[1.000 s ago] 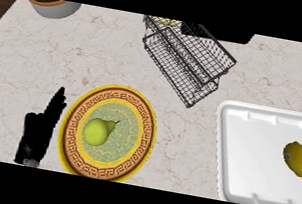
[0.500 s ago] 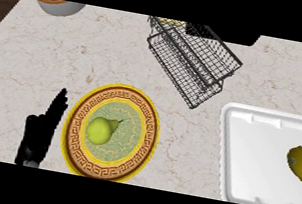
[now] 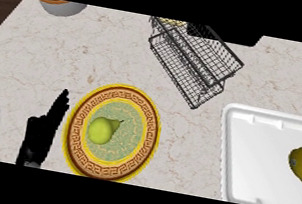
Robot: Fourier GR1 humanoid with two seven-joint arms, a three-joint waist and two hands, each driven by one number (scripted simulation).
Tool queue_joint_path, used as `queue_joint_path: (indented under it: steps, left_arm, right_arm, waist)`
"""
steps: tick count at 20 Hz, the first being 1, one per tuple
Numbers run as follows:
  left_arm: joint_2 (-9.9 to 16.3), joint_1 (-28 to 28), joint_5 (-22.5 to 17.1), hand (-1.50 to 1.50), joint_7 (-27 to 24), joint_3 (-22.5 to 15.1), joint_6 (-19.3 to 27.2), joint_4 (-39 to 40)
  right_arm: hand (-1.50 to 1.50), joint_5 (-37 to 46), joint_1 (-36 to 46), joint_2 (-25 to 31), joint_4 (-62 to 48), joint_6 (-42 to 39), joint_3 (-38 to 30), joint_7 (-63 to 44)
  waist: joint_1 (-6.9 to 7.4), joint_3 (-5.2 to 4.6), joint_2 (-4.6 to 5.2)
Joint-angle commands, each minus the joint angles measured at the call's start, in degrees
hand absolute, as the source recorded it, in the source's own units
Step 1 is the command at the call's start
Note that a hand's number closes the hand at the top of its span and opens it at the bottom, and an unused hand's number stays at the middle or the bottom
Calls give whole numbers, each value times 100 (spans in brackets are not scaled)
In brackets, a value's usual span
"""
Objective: Pick the lemon from the tray and place it in the tiered basket
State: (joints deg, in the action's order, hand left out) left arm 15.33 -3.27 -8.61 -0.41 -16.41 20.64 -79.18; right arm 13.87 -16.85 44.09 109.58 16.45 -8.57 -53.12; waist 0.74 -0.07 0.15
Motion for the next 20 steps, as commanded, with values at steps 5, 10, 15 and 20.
queue_joint_path:
  steps: [5,10,15,20]
  left_arm:
    - [-220,347,146,0,11,107,-63,432]
    - [-102,96,114,0,335,161,-105,-84]
    - [-255,129,348,0,93,264,-113,170]
    - [-492,130,470,0,-54,271,-77,392]
  right_arm:
    - [-150,876,1158,18,-666,-858,787,-1128]
    - [-150,1048,1486,-288,-852,-1259,1133,-1656]
    - [-150,1053,1957,-771,-1789,-1353,1009,-939]
    - [-150,1251,2304,-961,-1980,-1606,1068,-1247]
  waist:
    - [-10,3,6]
    - [-13,4,-9]
    - [-49,7,-11]
    - [-62,5,-10]
